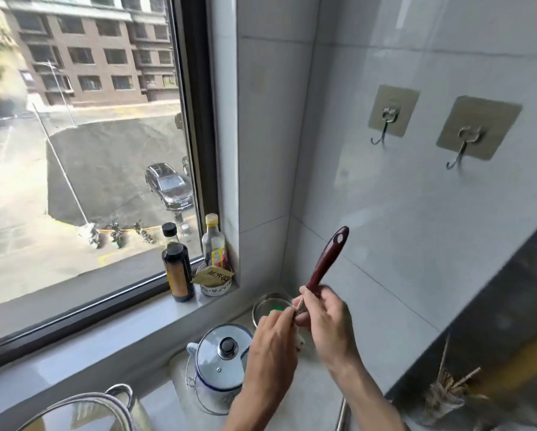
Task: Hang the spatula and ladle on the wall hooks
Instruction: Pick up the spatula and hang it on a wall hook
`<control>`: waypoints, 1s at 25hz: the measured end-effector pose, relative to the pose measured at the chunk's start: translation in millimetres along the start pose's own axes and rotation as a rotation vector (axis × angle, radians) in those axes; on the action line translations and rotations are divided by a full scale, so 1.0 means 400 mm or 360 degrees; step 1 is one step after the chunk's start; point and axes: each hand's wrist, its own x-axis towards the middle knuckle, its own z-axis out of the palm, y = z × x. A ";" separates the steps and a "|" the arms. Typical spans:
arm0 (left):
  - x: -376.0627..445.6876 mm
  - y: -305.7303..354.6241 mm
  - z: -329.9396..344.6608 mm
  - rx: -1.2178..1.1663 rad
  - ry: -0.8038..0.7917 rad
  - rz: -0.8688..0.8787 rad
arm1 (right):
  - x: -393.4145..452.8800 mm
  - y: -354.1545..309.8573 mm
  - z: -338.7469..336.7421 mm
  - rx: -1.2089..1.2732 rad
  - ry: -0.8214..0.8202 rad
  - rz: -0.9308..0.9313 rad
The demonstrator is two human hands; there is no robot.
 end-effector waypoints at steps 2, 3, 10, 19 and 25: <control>0.094 0.046 -0.017 -0.0020 0.0110 0.0063 | 0.050 -0.104 -0.023 -0.0096 0.0049 -0.0135; 0.137 0.068 -0.022 -0.0052 0.0158 0.0068 | 0.075 -0.148 -0.036 -0.0139 0.0069 -0.0205; 0.315 0.140 0.008 -0.0175 0.0238 0.0085 | 0.213 -0.306 -0.096 -0.0399 0.0211 -0.0310; 0.398 0.153 0.072 -0.0214 0.0171 0.0056 | 0.307 -0.316 -0.130 -0.0512 0.0232 -0.0283; 0.420 0.146 0.110 -0.0328 0.0030 -0.0029 | 0.340 -0.278 -0.145 -0.0628 0.0210 -0.0308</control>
